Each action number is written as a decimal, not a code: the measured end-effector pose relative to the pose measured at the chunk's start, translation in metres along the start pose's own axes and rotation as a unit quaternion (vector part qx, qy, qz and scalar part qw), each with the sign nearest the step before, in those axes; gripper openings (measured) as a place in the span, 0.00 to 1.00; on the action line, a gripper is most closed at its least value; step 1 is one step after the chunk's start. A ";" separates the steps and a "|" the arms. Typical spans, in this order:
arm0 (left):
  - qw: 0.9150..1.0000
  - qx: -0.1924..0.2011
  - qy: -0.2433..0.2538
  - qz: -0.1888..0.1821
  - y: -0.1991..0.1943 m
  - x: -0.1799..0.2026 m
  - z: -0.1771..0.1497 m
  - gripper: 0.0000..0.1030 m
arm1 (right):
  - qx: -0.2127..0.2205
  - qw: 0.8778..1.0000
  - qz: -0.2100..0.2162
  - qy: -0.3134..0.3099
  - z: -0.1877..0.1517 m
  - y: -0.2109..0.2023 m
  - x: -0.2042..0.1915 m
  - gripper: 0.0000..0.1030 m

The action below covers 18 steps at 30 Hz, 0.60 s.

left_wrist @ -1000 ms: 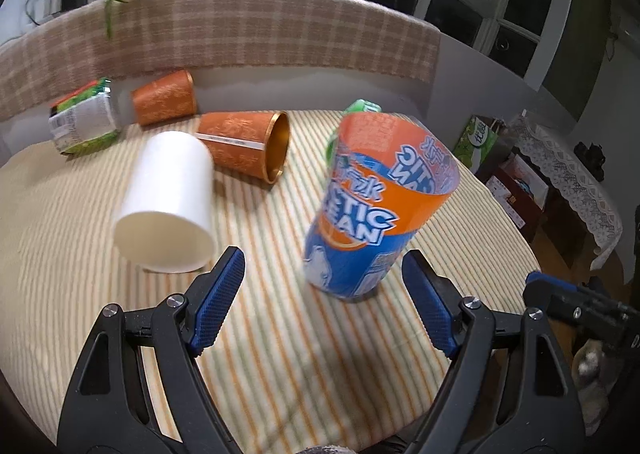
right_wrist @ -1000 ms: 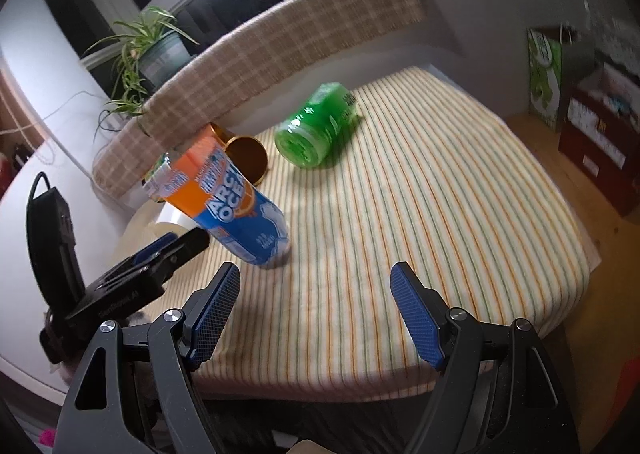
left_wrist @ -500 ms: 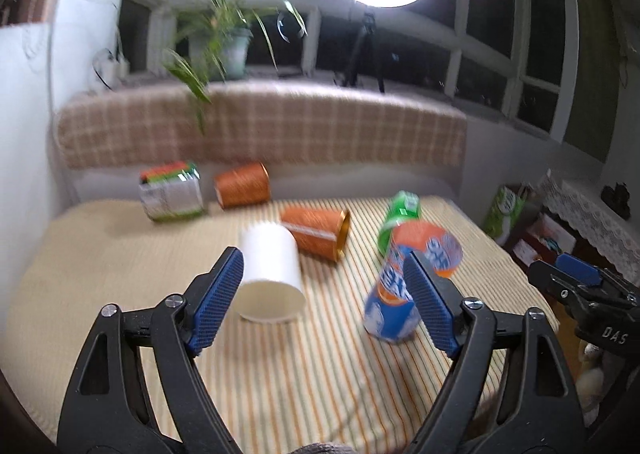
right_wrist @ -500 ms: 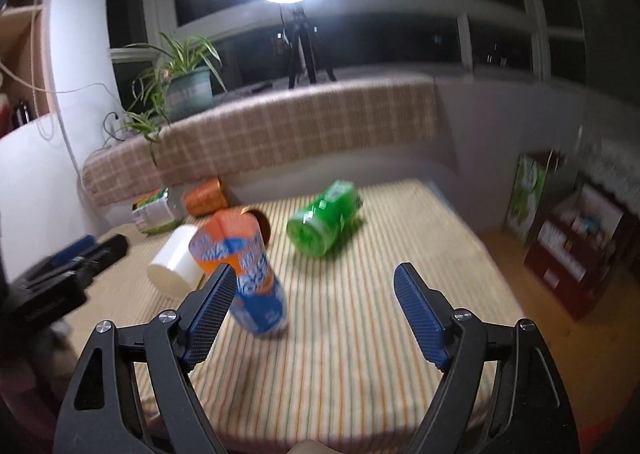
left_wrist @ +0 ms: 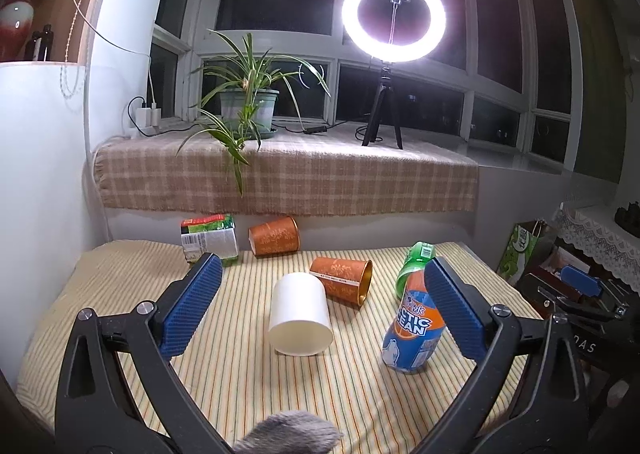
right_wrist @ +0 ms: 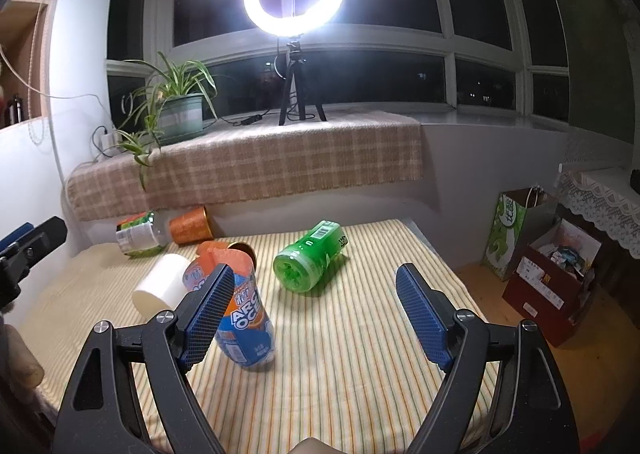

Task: Flip cup upright

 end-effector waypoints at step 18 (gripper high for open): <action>1.000 0.004 -0.002 0.009 -0.004 -0.007 0.003 1.00 | -0.013 1.000 0.002 0.001 -0.002 0.005 -0.002 0.81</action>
Point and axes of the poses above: each gripper's, at about its wrist camera, not at the fingertips, and y roughly the way its jaws point, x to its right, z to its top, the point moved 7 cm from there along y, roughly the way its jaws point, and after that the axes turned 13 degrees about -z, right-handed, at the moved point
